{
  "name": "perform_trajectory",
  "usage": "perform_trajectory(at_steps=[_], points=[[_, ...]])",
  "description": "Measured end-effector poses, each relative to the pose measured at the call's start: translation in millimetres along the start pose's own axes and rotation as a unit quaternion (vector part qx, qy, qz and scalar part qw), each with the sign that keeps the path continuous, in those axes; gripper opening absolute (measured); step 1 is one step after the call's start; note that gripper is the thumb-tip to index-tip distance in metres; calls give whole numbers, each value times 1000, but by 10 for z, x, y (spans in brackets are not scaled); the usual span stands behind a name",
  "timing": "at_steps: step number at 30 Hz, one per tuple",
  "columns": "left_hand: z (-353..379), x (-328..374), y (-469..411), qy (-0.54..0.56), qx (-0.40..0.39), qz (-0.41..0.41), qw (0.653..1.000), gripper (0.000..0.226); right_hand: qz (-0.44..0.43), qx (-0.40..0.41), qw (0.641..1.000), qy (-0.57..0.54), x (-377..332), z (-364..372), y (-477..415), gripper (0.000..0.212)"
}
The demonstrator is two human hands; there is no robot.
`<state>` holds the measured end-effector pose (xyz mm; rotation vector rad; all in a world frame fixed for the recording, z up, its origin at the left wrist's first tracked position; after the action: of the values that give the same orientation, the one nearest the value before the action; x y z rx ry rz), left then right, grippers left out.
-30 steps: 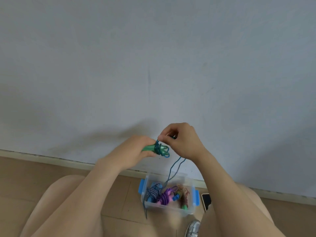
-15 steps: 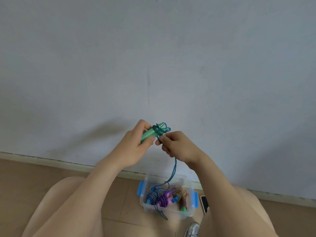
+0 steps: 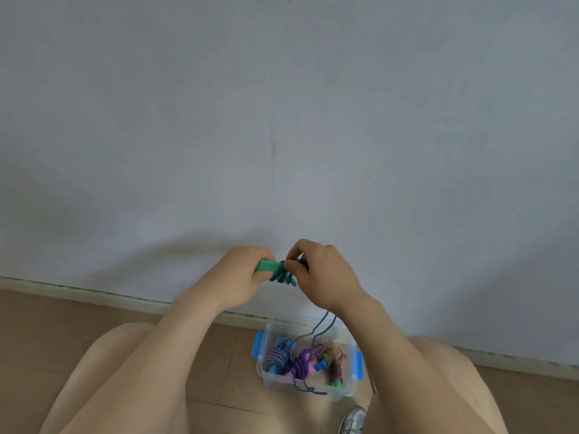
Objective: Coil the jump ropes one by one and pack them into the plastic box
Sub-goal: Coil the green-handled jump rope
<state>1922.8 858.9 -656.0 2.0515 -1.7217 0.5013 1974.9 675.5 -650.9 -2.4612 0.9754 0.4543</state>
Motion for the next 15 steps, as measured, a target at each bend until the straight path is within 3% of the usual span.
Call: perform_trajectory(at_steps=[6, 8, 11, 15], points=[[-139, 14, 51, 80, -17, 8, 997, 16, -20, 59, 991, -119, 23, -135, -19, 10], [-174, 47, 88, 116, -20, 7, 993, 18, -26, 53, 985, -163, -6, -165, -7, 11], [-178, 97, 128, 123, 23, 7, 992, 45, -33, 11, 977, -209, -25, -173, 1, 17], [-228, 153, 137, 182, 76, 11, 980, 48, -7, -16, 944, -329, -90, -137, 8, 27]])
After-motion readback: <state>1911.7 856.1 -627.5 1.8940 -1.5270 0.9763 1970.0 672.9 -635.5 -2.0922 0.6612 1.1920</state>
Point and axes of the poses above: each hand's wrist, its own y-axis away from the middle knuckle, its own z-axis out of the palm, x = y × z, the point moved 2 cm from there along -y, towards the middle knuckle, and after that the axes turned 14 degrees about -z, right-handed, at the moved point
